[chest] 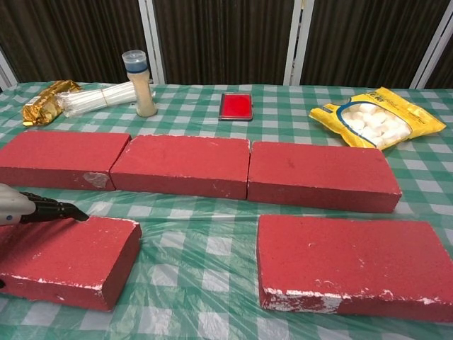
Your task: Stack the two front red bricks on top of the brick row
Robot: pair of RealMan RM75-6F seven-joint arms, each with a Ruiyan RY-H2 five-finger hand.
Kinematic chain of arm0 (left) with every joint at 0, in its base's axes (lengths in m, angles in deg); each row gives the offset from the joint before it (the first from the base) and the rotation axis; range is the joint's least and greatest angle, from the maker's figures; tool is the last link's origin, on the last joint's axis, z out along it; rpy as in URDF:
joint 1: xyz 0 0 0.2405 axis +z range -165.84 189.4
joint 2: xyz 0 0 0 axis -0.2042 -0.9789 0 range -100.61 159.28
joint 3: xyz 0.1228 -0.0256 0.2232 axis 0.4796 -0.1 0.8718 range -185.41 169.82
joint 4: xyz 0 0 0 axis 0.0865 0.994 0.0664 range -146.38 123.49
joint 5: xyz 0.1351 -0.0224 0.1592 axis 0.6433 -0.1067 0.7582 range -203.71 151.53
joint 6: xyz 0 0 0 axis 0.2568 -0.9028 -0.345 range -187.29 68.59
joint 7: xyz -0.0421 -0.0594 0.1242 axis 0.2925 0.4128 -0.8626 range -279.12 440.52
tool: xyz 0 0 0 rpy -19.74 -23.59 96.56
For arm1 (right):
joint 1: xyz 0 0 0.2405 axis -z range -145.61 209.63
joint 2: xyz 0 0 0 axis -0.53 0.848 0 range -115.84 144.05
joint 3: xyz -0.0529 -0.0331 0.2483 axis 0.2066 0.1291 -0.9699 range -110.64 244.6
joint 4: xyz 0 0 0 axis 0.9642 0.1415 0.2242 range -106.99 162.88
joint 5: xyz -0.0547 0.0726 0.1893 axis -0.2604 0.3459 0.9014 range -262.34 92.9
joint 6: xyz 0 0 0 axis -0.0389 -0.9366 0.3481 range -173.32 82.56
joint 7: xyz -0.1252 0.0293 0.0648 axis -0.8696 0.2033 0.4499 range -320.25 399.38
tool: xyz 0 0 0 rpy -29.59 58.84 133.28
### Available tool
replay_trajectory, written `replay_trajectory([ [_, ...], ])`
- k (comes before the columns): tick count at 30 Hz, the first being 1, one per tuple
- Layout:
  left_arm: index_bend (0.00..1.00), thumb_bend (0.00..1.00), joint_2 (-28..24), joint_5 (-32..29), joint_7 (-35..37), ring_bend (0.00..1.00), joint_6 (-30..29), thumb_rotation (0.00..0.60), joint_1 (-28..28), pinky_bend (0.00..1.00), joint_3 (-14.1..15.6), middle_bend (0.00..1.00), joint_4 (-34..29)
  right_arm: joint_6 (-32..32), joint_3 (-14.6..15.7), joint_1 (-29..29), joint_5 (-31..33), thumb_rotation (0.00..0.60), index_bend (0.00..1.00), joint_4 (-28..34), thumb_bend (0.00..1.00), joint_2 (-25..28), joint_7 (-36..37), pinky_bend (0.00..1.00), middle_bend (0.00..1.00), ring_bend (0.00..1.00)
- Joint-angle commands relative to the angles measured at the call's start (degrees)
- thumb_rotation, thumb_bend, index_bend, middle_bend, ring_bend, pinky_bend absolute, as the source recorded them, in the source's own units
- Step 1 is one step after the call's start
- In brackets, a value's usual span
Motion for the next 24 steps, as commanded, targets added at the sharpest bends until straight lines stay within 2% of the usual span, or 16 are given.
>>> replay_trajectory([
  [1, 0.71, 0.46, 0.8, 1.1, 0.1, 0.93, -1.6, 0.600, 0.9, 1.00, 0.0, 1.00, 0.6, 0.1, 0.0, 0.0, -0.1, 0.561, 0.00, 0.0, 0.18, 0.0, 0.1, 0.00, 0.00, 0.00],
  [4, 0.77, 0.55, 1.3, 2.5, 0.3, 0.99, -3.2, 0.600, 1.6, 1.00, 0.1, 1.00, 1.0, 0.0, 0.0, 0.0, 0.0, 0.561, 0.00, 0.0, 0.18, 0.0, 0.1, 0.00, 0.00, 0.00],
  [8, 0.81, 0.62, 1.3, 4.6, 1.6, 1.00, -4.9, 0.600, 2.5, 1.00, 0.1, 1.00, 1.0, -0.1, -0.1, 0.0, 0.0, 0.560, 0.00, 0.0, 0.18, 0.0, 0.1, 0.00, 0.00, 0.00],
  [24, 0.84, 0.67, 0.8, 9.7, 6.1, 1.00, -8.4, 0.600, 4.6, 1.00, 0.2, 1.00, 1.6, 0.0, 0.0, 0.0, -0.1, 0.560, 0.00, 0.1, 0.17, 0.0, 0.1, 0.00, 0.00, 0.00],
])
